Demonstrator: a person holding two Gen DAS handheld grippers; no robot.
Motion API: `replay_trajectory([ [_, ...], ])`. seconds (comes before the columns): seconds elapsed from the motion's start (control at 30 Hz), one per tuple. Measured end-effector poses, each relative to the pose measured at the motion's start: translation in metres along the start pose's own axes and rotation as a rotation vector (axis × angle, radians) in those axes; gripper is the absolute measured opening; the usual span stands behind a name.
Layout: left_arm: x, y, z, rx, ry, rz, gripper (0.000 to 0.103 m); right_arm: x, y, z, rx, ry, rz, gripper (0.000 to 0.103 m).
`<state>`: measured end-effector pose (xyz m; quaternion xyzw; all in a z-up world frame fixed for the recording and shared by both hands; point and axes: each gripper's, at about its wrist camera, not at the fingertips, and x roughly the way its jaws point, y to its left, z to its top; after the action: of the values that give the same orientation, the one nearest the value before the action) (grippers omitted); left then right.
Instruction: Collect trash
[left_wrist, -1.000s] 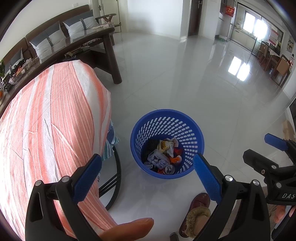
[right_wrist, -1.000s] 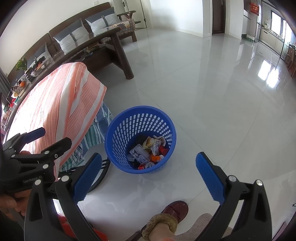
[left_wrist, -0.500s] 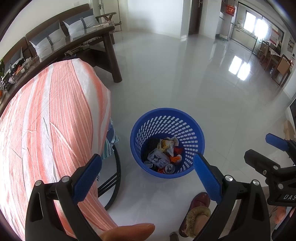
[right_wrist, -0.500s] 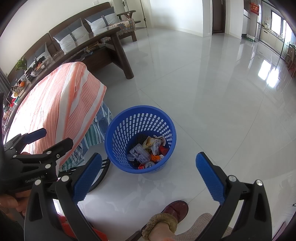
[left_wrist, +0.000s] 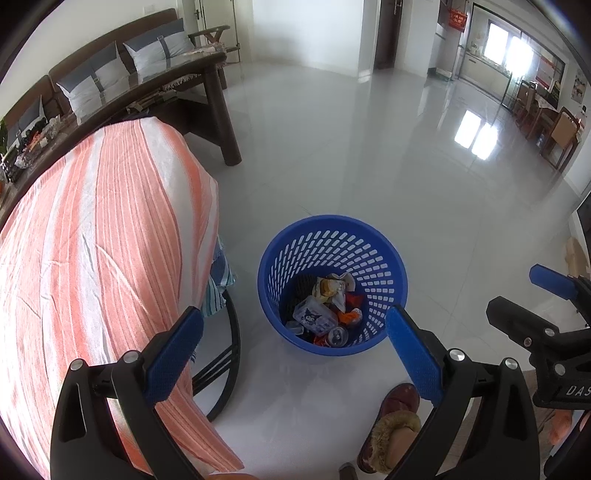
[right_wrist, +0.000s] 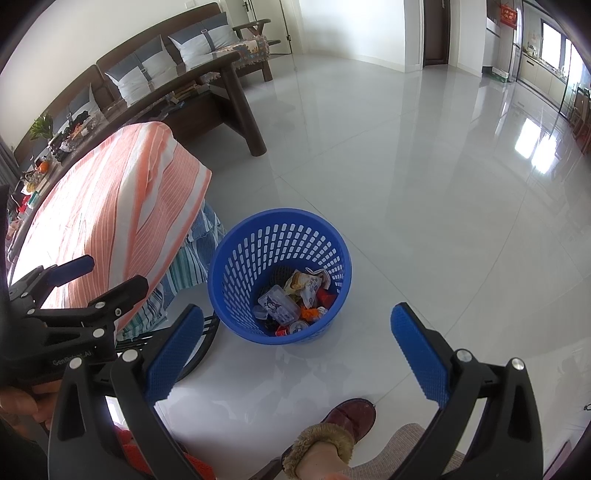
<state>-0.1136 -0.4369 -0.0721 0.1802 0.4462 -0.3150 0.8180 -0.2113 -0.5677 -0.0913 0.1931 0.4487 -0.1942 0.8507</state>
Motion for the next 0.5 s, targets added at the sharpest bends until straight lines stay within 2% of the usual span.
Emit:
replay_trajectory([
  [0.3,-0.0020,-0.0009,0.0006,-0.001,-0.005,0.003,0.098,0.0010,-0.0021,0.0003,0.011,0.005,-0.005,0.098],
  [0.4,0.0010,0.0023,0.0016,-0.013,0.037,-0.049,0.098,0.0004,-0.0039,0.0002,0.018,0.006,-0.012,0.098],
  [0.5,-0.0013,0.0048,0.0035,-0.015,0.029,-0.046,0.098,0.0004,-0.0045,0.0012,0.026,0.008,-0.016,0.098],
])
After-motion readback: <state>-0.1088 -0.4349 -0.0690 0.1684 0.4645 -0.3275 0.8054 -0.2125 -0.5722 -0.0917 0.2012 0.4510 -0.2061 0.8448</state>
